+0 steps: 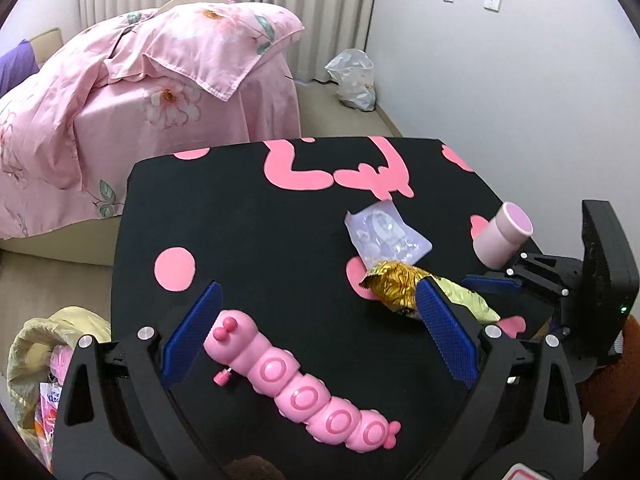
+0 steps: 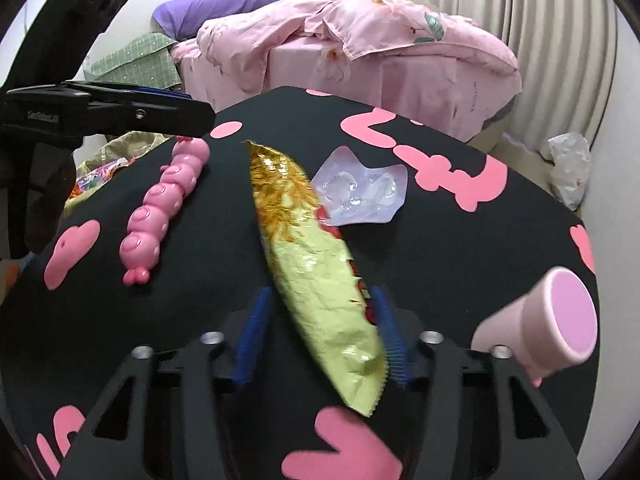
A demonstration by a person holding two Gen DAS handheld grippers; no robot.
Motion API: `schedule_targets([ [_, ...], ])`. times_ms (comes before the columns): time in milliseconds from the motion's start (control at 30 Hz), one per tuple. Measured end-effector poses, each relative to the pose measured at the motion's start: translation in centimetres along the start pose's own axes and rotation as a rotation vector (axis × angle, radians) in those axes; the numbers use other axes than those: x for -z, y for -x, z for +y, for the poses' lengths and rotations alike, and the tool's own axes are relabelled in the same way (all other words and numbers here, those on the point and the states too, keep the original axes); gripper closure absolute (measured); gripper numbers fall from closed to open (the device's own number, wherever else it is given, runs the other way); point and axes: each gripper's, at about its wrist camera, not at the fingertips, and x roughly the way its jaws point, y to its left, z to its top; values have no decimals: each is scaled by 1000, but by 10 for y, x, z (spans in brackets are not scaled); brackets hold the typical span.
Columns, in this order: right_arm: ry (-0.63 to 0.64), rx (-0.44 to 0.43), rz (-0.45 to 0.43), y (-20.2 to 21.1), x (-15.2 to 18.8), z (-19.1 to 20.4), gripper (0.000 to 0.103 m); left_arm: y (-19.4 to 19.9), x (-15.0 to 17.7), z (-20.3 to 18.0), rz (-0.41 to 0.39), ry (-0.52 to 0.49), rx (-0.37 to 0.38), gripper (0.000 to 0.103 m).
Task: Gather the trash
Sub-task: 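Grasp the gold-yellow snack bag with the right gripper while the left grasps the clear packet, then carry the gold snack bag and clear packet over the trash bin with both tools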
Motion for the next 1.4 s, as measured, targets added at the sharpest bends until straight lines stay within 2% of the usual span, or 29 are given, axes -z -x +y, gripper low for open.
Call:
schedule_targets([
  [100, -57, 8, 21, 16, 13, -1, 71, -3, 2, -6, 13, -15, 14, 10],
  [200, -108, 45, 50, 37, 33, 0, 71, -6, 4, -12, 29, -22, 42, 10],
  [300, -195, 98, 77, 57, 57, -7, 71, -14, 3, -25, 53, -52, 96, 10],
  [433, -382, 184, 65, 85, 93, -29, 71, -34, -10, -45, 76, -135, 193, 10],
  [500, -427, 202, 49, 94, 105, -34, 71, -50, -20, -48, 103, -157, 175, 10],
  [633, -505, 209, 7, 105, 123, -41, 71, -88, -40, -44, 193, -133, 153, 10],
  [800, -512, 213, -23, 104, 125, -40, 71, -122, -43, -57, 314, -188, 161, 10],
  [933, -487, 225, -25, 99, 118, -37, 71, -128, -47, -61, 313, -205, 121, 11],
  [1133, -483, 238, -38, 99, 119, -34, 71, -126, -47, -53, 310, -167, 42, 37],
  [1200, -480, 238, -39, 100, 120, -33, 71, -119, -47, -44, 294, -119, 88, 60],
  [1233, -480, 239, -42, 101, 120, -32, 71, -114, -45, -38, 288, -86, 128, 64],
  [1300, -484, 235, -45, 101, 121, -32, 71, -104, -41, -32, 267, -51, 165, 69],
  [1400, -490, 231, -51, 103, 121, -32, 71, -82, -31, -28, 221, -58, 164, 70],
])
